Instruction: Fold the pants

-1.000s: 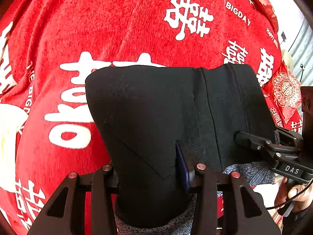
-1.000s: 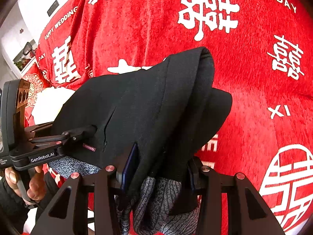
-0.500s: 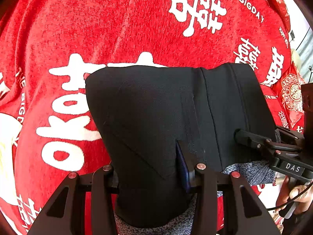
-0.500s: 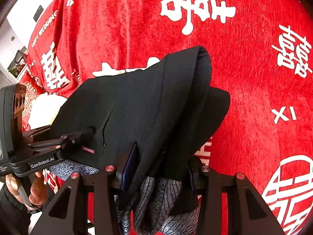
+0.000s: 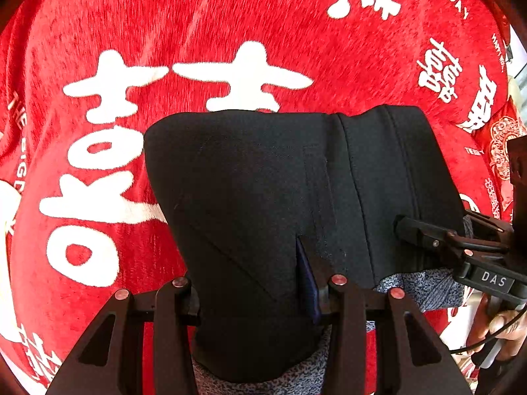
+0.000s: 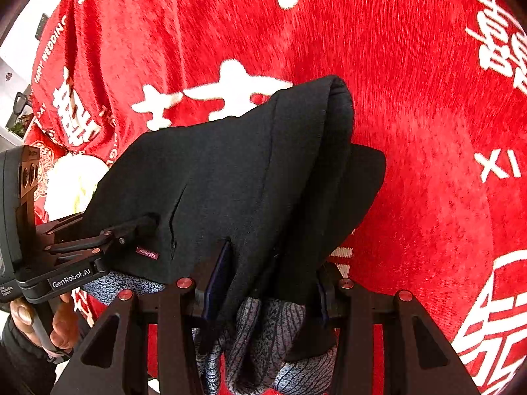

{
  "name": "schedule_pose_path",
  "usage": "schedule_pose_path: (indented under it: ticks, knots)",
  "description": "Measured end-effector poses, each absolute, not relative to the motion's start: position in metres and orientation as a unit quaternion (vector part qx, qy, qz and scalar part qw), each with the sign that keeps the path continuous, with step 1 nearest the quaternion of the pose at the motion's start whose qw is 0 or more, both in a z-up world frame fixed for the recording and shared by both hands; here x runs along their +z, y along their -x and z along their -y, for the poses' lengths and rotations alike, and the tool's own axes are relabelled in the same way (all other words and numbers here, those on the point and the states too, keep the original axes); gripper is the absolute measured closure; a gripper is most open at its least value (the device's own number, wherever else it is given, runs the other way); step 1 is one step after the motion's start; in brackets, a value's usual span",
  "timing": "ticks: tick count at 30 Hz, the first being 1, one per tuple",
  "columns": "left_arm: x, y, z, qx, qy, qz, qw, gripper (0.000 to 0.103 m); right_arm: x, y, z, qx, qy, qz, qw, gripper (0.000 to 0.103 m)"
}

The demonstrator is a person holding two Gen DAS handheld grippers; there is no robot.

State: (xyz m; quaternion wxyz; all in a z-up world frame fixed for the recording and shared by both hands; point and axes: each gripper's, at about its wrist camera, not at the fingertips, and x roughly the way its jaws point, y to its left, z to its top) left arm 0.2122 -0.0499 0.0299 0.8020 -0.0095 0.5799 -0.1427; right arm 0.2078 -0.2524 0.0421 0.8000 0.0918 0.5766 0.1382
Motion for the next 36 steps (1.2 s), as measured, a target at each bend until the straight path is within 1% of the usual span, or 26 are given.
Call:
schedule_pose_path:
  ticks: [8, 12, 16, 18, 19, 21, 23, 25, 26, 27, 30, 32, 34, 36]
  knots:
    - [0.022, -0.215, 0.044, -0.147, 0.024, -0.577, 0.803, 0.054, 0.035, -0.216, 0.256, 0.145, -0.095, -0.577, 0.798, 0.055]
    - [0.019, -0.211, 0.042, -0.152, 0.026, -0.565, 0.810, 0.051, 0.030, -0.214, 0.259, 0.146, -0.097, -0.575, 0.800, 0.051]
    - [0.014, -0.210, 0.031, -0.160, 0.054, -0.562, 0.809, 0.047, 0.023, -0.214, 0.266, 0.148, -0.112, -0.580, 0.793, 0.046]
    - [0.011, -0.210, 0.027, -0.159, 0.068, -0.565, 0.807, 0.043, 0.017, -0.214, 0.270, 0.145, -0.123, -0.583, 0.790, 0.036]
    - [0.011, -0.209, 0.026, -0.159, 0.073, -0.566, 0.806, 0.043, 0.014, -0.213, 0.272, 0.143, -0.129, -0.586, 0.787, 0.034]
    - [0.012, -0.209, 0.027, -0.156, 0.071, -0.567, 0.806, 0.041, 0.009, -0.213, 0.276, 0.136, -0.139, -0.591, 0.783, 0.026]
    - [0.014, -0.210, 0.026, -0.149, 0.073, -0.571, 0.804, 0.037, 0.008, -0.213, 0.278, 0.133, -0.146, -0.594, 0.780, 0.025]
    - [0.020, -0.211, 0.024, -0.139, 0.076, -0.572, 0.804, 0.035, 0.011, -0.213, 0.279, 0.132, -0.152, -0.597, 0.776, 0.016]
    - [0.025, -0.210, 0.022, -0.131, 0.076, -0.569, 0.809, 0.034, 0.015, -0.212, 0.281, 0.122, -0.149, -0.598, 0.778, 0.008]
    - [0.031, -0.208, 0.020, -0.122, 0.072, -0.561, 0.815, 0.034, 0.020, -0.210, 0.283, 0.114, -0.147, -0.594, 0.783, 0.008]
    - [0.047, -0.203, 0.017, -0.105, 0.061, -0.543, 0.831, 0.034, 0.044, -0.199, 0.289, 0.098, -0.138, -0.571, 0.804, 0.008]
    - [0.060, -0.198, 0.014, -0.103, 0.068, -0.530, 0.839, 0.034, 0.072, -0.186, 0.282, 0.096, -0.100, -0.531, 0.836, 0.008]
    - [0.075, -0.190, 0.014, -0.117, 0.086, -0.514, 0.845, 0.033, 0.094, -0.174, 0.269, 0.130, -0.074, -0.501, 0.853, 0.008]
    - [0.079, -0.183, 0.019, -0.140, 0.099, -0.509, 0.843, 0.028, 0.105, -0.161, 0.250, 0.185, -0.059, -0.481, 0.855, 0.008]
